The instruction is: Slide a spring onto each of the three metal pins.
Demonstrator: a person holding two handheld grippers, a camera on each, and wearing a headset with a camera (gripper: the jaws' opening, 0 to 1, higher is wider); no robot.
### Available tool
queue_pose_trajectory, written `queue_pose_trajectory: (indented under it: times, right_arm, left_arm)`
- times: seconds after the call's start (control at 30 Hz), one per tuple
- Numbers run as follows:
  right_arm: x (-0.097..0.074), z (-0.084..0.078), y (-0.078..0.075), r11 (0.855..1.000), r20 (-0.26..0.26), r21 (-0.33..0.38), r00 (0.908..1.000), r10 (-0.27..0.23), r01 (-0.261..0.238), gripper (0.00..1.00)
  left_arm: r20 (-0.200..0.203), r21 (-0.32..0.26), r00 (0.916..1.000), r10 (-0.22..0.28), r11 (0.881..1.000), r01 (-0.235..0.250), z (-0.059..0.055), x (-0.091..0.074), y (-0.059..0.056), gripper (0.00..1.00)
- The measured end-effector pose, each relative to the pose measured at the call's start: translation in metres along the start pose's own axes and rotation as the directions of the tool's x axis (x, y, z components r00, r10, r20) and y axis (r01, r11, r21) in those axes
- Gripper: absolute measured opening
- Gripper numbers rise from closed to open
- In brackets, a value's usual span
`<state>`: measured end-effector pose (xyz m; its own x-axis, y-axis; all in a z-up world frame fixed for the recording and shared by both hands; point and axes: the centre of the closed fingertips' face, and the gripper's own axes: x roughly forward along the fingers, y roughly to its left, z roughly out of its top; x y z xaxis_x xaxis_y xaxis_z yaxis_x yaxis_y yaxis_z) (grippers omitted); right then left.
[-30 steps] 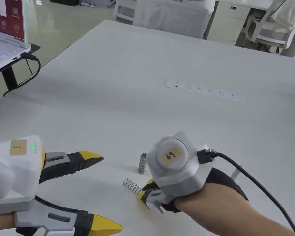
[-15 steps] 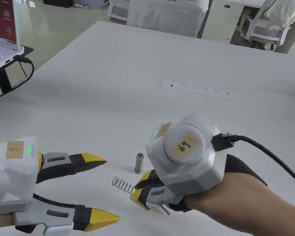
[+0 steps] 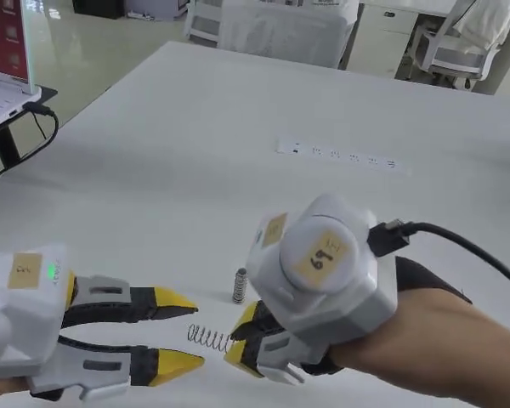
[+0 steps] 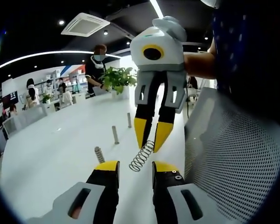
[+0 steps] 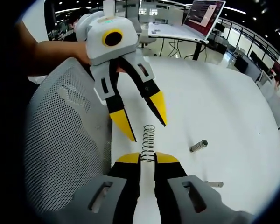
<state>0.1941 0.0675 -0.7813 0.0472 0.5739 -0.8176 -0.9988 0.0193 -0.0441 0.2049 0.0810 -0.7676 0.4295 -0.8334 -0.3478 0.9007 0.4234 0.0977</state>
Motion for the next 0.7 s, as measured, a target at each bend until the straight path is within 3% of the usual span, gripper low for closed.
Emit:
queue_pose_trajectory:
  times: [0.23,0.37,0.7]
  right_arm:
    - [-0.003,0.001,0.005,0.999,-0.008,-0.027,0.9998,0.02,-0.02,0.08]
    - [-0.005,0.002,0.004,0.999,-0.009,-0.038,0.9998,0.017,-0.018,0.07]
    - [-0.019,0.023,0.004,0.998,0.049,-0.06,0.9988,0.006,-0.003,0.07]
  left_arm:
    - [-0.027,0.032,0.9982,-0.053,0.998,0.054,-0.002,0.003,-0.01,0.07]
    - [-0.036,0.039,0.9979,-0.054,0.998,0.056,-0.002,0.004,-0.011,0.05]
    - [-0.031,0.035,0.9982,-0.052,0.998,0.053,-0.001,0.006,-0.011,0.03]
